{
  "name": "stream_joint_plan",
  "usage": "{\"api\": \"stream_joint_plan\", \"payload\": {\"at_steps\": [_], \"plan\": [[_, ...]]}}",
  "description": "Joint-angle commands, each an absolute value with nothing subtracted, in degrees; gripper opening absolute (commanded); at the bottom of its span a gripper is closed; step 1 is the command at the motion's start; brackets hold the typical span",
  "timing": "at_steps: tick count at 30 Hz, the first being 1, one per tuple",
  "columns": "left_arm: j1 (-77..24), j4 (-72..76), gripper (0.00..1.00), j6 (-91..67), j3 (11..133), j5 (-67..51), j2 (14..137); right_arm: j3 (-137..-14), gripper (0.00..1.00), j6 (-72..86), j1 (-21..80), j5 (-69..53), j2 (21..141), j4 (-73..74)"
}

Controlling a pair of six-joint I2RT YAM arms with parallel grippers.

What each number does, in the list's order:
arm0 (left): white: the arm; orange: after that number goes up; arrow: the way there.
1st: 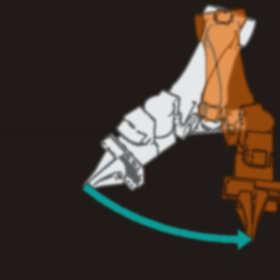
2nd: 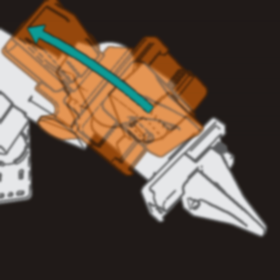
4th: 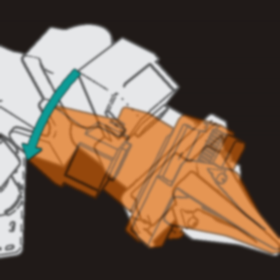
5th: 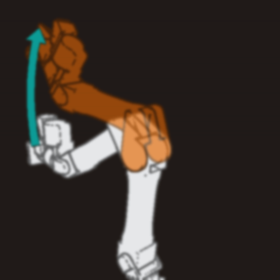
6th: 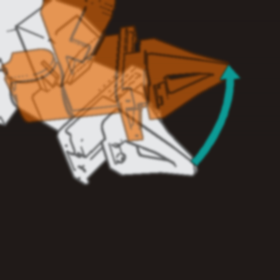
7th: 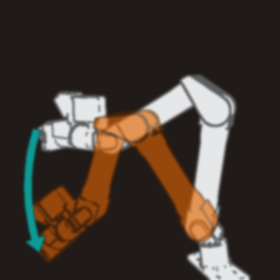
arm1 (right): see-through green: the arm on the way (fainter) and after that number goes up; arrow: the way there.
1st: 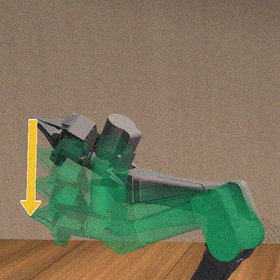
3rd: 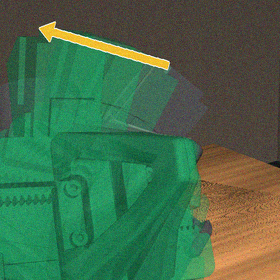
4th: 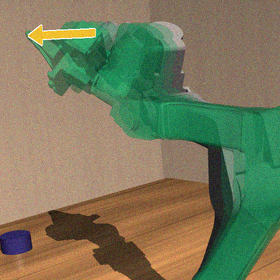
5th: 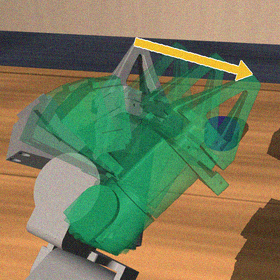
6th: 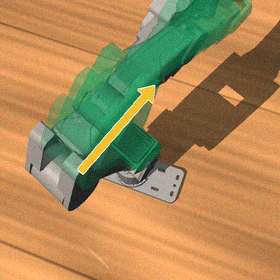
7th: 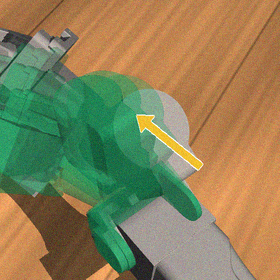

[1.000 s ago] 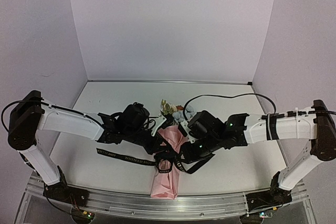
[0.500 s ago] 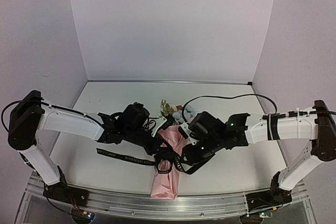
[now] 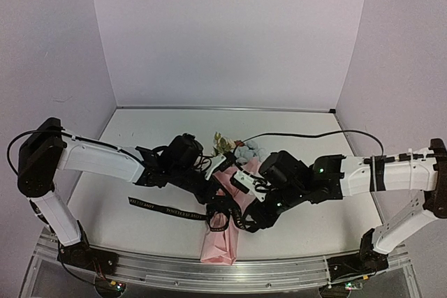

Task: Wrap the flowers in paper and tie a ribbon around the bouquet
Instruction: Cross the half-tied ribbon over the folded bouquet.

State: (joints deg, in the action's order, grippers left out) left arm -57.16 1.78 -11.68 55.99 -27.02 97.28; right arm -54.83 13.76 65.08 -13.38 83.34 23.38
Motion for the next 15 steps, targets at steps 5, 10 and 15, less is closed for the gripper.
{"api": "stream_joint_plan", "payload": {"at_steps": [5,10,15], "plan": [[-54.8,-0.2,0.00,-9.5,60.9,-36.5,99.6,-51.8,0.40,-11.9,65.6,-21.2,80.3,18.6],[-53.8,-1.6,0.00,-9.6,61.7,-40.5,100.6,-53.5,0.47,-20.6,65.6,-23.8,82.5,18.5],[-53.2,-2.9,0.00,-8.8,62.8,-43.6,101.6,-56.8,0.54,-25.4,65.6,-27.8,84.9,20.0]]}}
